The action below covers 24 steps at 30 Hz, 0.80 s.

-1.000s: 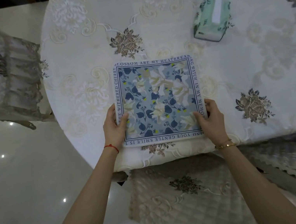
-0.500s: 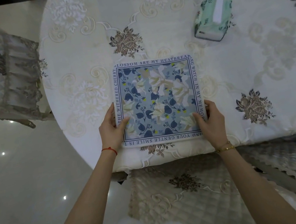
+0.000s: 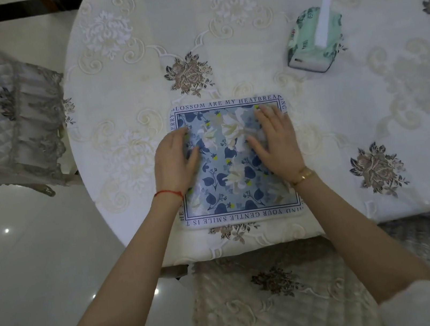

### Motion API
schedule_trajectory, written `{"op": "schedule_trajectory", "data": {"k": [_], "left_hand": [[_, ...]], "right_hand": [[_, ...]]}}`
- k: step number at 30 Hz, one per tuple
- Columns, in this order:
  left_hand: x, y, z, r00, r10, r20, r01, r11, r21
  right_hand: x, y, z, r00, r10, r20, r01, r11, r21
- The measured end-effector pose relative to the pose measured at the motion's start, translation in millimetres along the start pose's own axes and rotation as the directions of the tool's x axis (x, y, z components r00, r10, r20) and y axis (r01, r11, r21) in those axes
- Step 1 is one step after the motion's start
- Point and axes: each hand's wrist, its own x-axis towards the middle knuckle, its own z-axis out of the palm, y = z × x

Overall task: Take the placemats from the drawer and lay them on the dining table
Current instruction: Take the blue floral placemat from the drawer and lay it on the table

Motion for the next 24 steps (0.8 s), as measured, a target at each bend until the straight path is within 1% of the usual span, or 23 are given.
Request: {"op": "schedule_trajectory", "data": {"k": [2,4,7,10,13,16,24], "left_hand": [[22,4,11,0.995,0.09,0.043,-0.092,0.994,0.055],[38,8,19,0.987,0.128,0.101,-0.139,0.985,0.103],[56,8,33,0.971,0.137,0.198,-0.174,0.967,0.184],[63,-1,45,0.958,0.131,0.254,-0.198,0.945,0.259],[63,-8,48,0.956,0.15,0.253,-0.22,0.935,0.279],[62,-11,47,0.961,0.133,0.241,-0.199,0.941,0.274],[55,-24,31,0.976,0.076,0.202,-0.125,0.962,0.244]], "right_hand": [[26,-9,9,0.996,-0.053,0.07,0.054,0.998,-0.026],[42,-17,18,0.987,-0.102,0.121,0.111,0.991,-0.069],[57,-19,31,0.974,-0.139,0.182,0.164,0.978,-0.132],[61,-16,40,0.973,-0.12,0.196,0.148,0.98,-0.131],[61,-11,40,0.973,-0.133,0.19,0.155,0.982,-0.109],[60,-1,34,0.974,-0.13,0.187,0.15,0.983,-0.102],[40,45,5,0.992,-0.027,0.127,0.039,0.995,-0.091]]}}
